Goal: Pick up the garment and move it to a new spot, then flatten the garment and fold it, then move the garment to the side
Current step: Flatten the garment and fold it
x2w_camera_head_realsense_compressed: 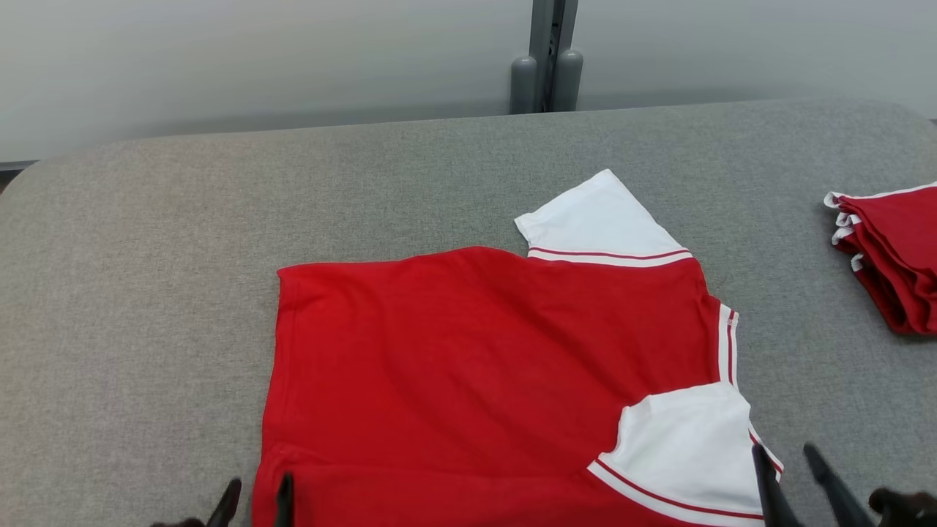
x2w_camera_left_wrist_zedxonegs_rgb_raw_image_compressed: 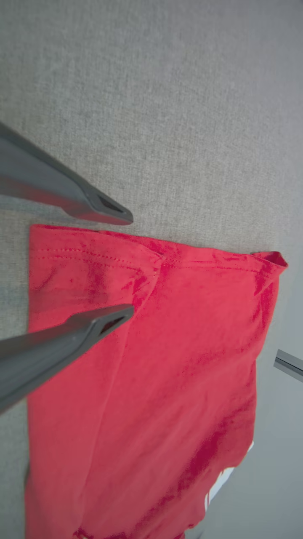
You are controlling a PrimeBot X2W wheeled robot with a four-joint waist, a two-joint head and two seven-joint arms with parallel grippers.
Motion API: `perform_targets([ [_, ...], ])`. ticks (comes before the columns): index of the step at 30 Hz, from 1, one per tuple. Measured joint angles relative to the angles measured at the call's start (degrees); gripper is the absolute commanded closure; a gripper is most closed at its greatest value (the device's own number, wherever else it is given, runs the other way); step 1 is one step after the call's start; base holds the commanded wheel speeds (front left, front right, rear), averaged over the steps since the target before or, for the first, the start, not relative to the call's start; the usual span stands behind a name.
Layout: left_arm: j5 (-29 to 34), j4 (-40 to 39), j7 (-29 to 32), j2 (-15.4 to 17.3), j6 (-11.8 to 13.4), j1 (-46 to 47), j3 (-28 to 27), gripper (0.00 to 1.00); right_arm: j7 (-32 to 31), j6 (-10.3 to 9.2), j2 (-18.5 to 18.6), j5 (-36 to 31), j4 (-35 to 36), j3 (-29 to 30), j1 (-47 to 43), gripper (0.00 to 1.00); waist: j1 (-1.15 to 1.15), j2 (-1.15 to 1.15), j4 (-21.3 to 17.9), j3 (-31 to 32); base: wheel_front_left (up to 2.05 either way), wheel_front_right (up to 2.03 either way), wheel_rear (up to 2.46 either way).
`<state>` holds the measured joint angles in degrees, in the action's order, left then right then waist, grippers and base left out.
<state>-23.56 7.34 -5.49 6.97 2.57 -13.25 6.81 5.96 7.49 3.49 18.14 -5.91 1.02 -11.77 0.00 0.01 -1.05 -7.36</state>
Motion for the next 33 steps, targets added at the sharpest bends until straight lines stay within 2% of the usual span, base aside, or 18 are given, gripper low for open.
perform_targets([
  [8, 3.04, -3.04, -5.65, 1.10, 1.23, 7.30, -0.92, 0.00, 4.44, 0.00, 1.85, -3.65, 6.62, 1.03, 7.52, 0.00, 0.00, 0.00, -0.60, -0.31, 0.00, 0.00, 0.00],
  [22, 4.42, -3.89, -5.48, 1.72, 2.55, 14.37, -0.75, 0.00, 3.47, 0.00, 1.43, -5.06, 11.14, 0.77, 10.41, 0.00, 0.00, 0.00, -0.69, -2.35, 0.00, 0.00, 0.00],
  [27, 4.48, -1.25, -2.40, 2.16, 1.47, 21.47, 0.82, 0.00, 3.47, 0.00, 1.22, -4.97, 11.73, 0.64, 11.80, 0.00, 0.00, 0.00, -0.75, -4.80, 0.00, 0.00, 0.00],
  [33, 2.87, 7.67, 3.72, 3.93, -0.96, 32.63, 0.82, 0.00, 3.65, 0.00, 1.46, -4.56, 11.12, -0.64, 14.50, 0.00, 0.00, 0.00, -1.65, -8.42, 0.00, 0.00, 0.00],
])
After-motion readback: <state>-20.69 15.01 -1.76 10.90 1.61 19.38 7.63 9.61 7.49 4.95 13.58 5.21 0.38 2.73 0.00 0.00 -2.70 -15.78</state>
